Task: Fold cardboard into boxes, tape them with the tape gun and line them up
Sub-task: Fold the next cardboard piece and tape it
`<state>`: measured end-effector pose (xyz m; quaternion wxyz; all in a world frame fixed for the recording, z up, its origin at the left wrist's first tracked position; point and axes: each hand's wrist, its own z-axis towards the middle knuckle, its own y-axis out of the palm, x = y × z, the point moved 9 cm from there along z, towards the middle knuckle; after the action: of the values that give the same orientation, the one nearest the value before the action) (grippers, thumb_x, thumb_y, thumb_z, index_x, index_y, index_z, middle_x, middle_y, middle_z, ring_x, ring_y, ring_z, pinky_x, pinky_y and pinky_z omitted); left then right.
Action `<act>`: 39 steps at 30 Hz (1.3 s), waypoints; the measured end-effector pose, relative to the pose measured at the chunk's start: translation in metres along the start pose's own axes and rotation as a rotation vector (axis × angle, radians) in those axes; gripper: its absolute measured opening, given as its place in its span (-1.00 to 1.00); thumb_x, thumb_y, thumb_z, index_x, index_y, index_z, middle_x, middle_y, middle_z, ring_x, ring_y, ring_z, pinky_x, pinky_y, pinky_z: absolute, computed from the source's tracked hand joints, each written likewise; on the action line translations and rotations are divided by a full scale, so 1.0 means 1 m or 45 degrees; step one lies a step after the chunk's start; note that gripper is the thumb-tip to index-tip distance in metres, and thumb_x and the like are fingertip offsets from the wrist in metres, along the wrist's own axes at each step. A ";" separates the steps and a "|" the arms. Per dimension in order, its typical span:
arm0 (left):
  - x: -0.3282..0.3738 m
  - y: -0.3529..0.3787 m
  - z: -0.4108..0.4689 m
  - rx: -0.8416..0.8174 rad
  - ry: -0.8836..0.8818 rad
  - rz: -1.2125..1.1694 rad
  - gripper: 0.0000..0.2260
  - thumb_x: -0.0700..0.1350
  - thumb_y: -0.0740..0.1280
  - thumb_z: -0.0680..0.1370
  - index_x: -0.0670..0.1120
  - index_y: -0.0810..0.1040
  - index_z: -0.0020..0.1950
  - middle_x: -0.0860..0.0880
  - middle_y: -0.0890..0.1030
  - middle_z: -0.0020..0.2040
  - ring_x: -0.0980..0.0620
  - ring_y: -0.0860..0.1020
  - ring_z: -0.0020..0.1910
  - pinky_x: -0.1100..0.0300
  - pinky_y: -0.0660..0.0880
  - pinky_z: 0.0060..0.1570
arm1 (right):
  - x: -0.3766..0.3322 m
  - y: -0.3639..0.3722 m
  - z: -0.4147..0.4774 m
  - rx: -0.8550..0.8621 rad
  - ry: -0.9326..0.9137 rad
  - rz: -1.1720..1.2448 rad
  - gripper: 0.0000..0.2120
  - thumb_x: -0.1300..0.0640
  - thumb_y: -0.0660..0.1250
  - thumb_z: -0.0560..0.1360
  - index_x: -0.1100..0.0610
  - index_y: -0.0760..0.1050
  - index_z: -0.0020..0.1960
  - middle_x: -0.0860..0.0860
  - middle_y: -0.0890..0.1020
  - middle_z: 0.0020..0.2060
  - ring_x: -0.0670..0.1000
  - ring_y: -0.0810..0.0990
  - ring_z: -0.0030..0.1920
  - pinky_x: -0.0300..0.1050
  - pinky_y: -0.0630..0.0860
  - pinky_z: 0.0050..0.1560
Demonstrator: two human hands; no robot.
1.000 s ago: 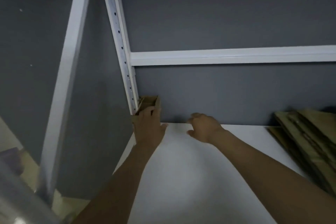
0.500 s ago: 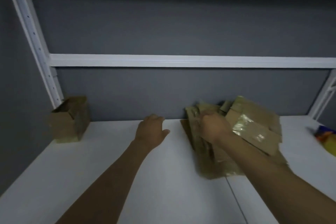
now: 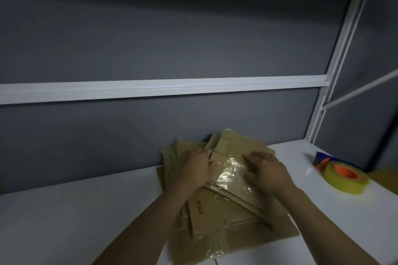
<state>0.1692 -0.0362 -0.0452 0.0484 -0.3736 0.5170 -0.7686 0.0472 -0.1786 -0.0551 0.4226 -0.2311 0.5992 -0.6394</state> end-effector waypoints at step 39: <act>0.182 0.179 0.114 0.472 -0.553 -0.846 -0.84 -0.09 0.35 0.55 -0.12 0.57 -0.19 -0.16 0.61 -0.32 0.00 0.52 -0.40 0.13 0.41 -0.35 | 0.255 -0.035 0.092 -0.246 -0.228 0.915 -0.55 -0.01 0.06 0.65 -0.04 0.15 0.53 -0.01 0.40 0.41 0.02 0.40 0.35 -0.21 0.31 0.27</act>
<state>0.0544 -0.2887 -0.0772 -0.0278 -0.6576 0.2000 -0.7258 -0.0242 -0.4422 -0.0594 0.6469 -0.0999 0.6603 -0.3683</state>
